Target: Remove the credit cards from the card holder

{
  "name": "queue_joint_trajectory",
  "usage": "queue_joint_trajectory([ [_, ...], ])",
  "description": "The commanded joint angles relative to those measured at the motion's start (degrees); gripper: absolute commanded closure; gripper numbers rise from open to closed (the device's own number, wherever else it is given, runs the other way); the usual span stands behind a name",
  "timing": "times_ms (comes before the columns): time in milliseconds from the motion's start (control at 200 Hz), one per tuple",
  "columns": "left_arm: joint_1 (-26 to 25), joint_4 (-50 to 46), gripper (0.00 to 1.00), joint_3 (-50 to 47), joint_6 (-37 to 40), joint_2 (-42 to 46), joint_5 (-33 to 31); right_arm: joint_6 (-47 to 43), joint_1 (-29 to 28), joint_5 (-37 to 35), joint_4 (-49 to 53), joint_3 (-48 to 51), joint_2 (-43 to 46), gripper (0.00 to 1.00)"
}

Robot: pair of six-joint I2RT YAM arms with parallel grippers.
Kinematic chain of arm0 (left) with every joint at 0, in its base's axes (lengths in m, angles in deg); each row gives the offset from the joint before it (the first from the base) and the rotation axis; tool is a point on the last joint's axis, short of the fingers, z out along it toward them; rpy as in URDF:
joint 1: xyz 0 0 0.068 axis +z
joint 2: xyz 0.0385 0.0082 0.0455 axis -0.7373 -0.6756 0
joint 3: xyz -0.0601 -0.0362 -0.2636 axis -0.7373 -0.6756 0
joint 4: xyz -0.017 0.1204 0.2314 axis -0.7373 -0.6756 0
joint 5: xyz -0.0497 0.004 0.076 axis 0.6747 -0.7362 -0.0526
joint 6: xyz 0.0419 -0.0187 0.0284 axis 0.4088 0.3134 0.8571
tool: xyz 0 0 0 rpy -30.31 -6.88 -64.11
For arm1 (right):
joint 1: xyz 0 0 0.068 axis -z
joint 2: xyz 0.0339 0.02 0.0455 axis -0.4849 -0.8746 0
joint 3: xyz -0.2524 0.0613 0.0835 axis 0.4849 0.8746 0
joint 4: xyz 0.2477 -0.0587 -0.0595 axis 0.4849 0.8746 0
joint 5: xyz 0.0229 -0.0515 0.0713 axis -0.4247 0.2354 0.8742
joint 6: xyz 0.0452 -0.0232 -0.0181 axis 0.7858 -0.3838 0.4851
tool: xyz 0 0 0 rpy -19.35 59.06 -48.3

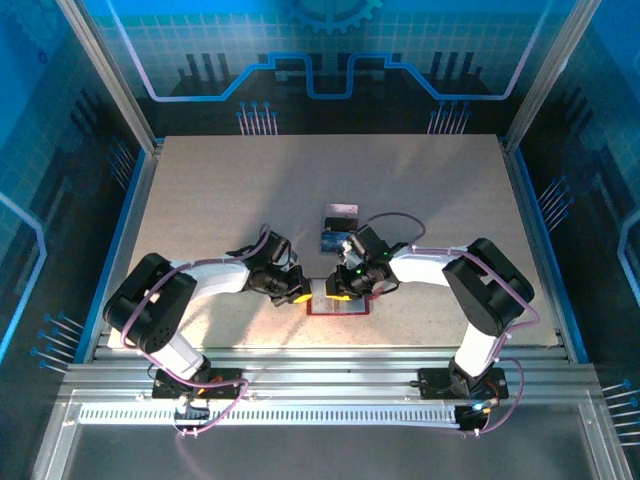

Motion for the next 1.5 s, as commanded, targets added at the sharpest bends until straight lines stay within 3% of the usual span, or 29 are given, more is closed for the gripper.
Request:
queue_joint_trajectory([
  [0,0.3,-1.2,0.92,0.6,1.7,-1.2,-0.3,-1.2,-0.6,-1.4,2.8,-0.7,0.8,0.73],
  [840,0.3,-3.7,0.92,1.7,2.4,-2.3,-0.9,-2.6,0.9,-3.0,5.7,0.0,3.5,0.69],
  [1191,0.2,-6.8,0.91,6.9,2.8,0.2,-1.0,-1.6,2.2,-1.3,3.3,1.4,7.0,0.69],
  [1496,-2.8,-9.5,0.92,10.5,4.5,-2.8,-2.1,-1.2,4.2,1.4,1.0,3.9,6.7,0.69],
])
